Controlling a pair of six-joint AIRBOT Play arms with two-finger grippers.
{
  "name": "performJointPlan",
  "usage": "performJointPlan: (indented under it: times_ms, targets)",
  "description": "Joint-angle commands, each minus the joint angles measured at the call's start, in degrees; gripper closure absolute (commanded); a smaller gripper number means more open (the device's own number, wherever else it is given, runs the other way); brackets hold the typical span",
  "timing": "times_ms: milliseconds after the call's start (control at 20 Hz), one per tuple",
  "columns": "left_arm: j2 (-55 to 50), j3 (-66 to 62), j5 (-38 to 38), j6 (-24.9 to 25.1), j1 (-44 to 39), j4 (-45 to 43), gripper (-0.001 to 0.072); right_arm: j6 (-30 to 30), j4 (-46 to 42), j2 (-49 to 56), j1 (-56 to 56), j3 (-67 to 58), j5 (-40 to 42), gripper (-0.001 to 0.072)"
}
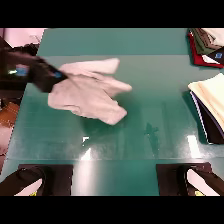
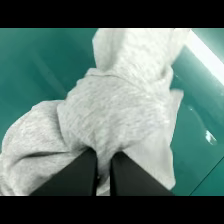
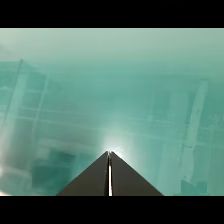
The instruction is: Fold the shirts.
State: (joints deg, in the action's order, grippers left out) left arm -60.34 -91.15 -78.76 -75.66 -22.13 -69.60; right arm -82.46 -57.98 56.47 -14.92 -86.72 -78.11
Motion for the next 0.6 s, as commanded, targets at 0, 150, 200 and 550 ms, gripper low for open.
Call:
performJointPlan:
  times_ms: [0,150,200,550]
  targets:
    - [-11.04,-1.64,3.32,3.30,-3.30,1.09,0.0681,-0.07,0.00,-0.02,0.04,-0.07,0.00,0.0695]
    - [-19.56,-1.64,4.72,4.57,-2.71,-1.01,0.0679,-0.07,0.00,-0.02,0.04,-0.04,-0.02,0.0695]
    - [-20.79,-1.64,4.87,4.55,-2.01,-2.10,0.0531,-0.07,-0.02,-0.02,0.04,-0.07,-0.02,0.0695]
    - [-20.09,2.03,-4.24,0.02,8.94,1.05,0.0209,-0.04,-0.04,0.00,0.04,-0.04,0.11,0.0695]
